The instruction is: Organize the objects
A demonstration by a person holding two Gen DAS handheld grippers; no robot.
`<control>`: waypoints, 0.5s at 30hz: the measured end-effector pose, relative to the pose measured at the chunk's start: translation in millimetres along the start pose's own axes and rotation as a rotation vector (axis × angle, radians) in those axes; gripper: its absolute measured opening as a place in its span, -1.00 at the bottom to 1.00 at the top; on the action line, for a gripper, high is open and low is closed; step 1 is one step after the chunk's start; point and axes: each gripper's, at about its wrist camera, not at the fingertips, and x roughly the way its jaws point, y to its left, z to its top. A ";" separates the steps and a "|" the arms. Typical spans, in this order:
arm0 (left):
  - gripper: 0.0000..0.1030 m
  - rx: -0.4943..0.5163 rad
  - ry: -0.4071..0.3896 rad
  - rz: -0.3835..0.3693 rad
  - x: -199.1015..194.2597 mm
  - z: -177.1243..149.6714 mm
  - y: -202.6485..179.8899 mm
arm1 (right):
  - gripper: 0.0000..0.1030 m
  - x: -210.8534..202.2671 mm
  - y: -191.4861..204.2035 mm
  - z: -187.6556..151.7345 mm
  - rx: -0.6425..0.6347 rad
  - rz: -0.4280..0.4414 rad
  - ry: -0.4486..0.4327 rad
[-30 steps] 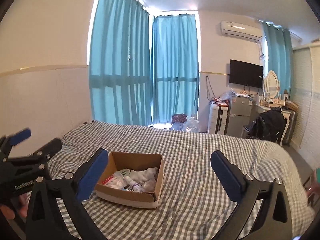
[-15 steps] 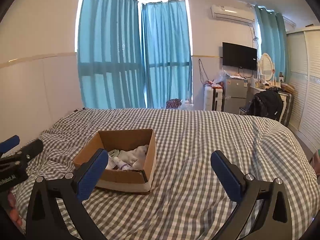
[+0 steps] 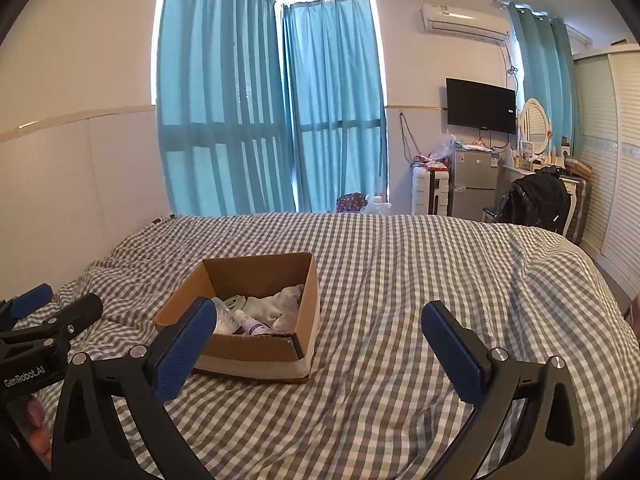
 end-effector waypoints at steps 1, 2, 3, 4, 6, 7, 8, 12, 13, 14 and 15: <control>1.00 0.003 0.001 -0.001 -0.2 -0.2 -0.4 | 1.00 -0.4 0.1 0.5 0.001 0.001 -0.001; 1.00 0.005 0.002 -0.001 -0.5 -0.5 -0.8 | 1.00 -1.0 0.3 0.8 -0.001 0.000 -0.002; 1.00 0.005 0.002 0.000 -0.6 -0.5 -0.3 | 1.00 -1.4 0.8 0.6 -0.005 0.000 -0.002; 1.00 0.004 0.001 -0.002 -0.5 -0.4 -0.1 | 1.00 -1.7 1.4 1.0 -0.008 0.000 -0.002; 1.00 0.002 0.004 -0.006 -0.2 -0.9 -0.2 | 1.00 -1.5 2.2 1.0 -0.009 0.000 0.002; 1.00 0.001 0.006 -0.004 0.1 -1.5 -0.5 | 1.00 -1.3 2.1 0.5 -0.008 0.002 0.004; 1.00 -0.001 0.008 -0.002 0.6 -2.2 -0.7 | 1.00 -1.1 2.2 0.5 -0.007 0.002 0.004; 1.00 -0.005 0.013 -0.004 1.0 -4.2 -0.9 | 1.00 1.1 2.5 1.4 -0.007 0.003 0.012; 1.00 -0.006 0.014 -0.004 1.0 -4.8 -1.0 | 1.00 1.3 2.7 1.1 -0.007 0.004 0.013; 1.00 -0.006 0.014 -0.005 1.2 -5.2 -0.7 | 1.00 1.4 3.0 0.8 -0.006 0.004 0.014; 1.00 -0.006 0.015 -0.005 1.2 -5.6 -0.8 | 1.00 1.6 3.3 0.5 -0.006 0.004 0.016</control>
